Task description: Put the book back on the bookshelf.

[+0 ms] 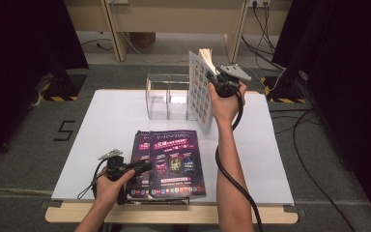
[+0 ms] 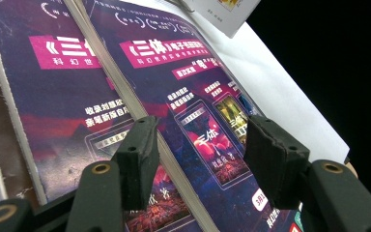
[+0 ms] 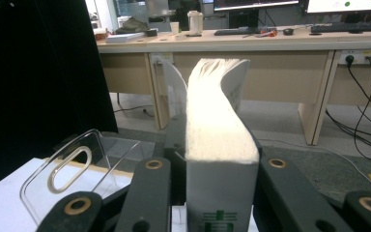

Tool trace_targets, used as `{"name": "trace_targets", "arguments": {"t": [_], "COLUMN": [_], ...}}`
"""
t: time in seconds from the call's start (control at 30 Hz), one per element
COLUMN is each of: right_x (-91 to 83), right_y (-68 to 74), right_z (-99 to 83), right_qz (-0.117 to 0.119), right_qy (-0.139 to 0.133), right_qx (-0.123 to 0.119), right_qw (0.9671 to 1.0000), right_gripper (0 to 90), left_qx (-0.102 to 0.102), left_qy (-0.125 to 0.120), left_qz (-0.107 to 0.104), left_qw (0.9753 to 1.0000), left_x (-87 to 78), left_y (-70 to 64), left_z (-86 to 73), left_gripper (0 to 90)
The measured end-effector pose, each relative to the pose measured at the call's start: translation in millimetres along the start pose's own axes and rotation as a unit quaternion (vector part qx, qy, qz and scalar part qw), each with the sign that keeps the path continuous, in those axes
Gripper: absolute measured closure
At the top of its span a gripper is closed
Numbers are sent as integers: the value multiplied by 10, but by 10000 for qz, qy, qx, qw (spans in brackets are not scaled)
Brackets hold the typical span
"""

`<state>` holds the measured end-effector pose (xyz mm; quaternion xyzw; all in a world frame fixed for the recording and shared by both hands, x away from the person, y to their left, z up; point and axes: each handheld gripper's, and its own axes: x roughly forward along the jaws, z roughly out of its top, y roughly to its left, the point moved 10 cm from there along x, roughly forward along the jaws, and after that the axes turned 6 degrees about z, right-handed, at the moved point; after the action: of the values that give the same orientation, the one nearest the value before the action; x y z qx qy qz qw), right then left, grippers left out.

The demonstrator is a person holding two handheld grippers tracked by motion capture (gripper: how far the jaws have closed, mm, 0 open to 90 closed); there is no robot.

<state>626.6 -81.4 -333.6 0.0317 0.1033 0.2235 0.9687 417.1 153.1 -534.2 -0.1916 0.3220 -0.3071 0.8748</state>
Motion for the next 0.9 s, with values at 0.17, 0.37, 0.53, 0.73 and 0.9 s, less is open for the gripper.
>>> {"name": "trace_targets", "arguments": {"t": [0.17,0.37,0.53,0.73,0.9], "right_x": [108,209,281,373,401], "right_y": [-23,-56,-85,-132,-93], "right_z": [79,167,269,375,358], "right_qz": [-33,-61,-74,-115,-130], "right_qy": [-2,9,-78,-135,-162], "right_qx": [39,16,36,56,23], "right_qw": [10000,10000,9999,9998,9998], "right_gripper": [747,747,747,747,746], "left_qx": [-24,-27,-39,-45,-33], "left_qy": [-10,-17,-21,-30,-21], "left_qz": [0,7,12,5,-2], "left_qw": [10000,10000,10000,10000,10000], "left_x": [-9,-16,-14,-16,-16], "left_y": [11,22,24,22,18], "left_z": [6,12,14,18,16], "left_gripper": [452,452,452,452,452]}}
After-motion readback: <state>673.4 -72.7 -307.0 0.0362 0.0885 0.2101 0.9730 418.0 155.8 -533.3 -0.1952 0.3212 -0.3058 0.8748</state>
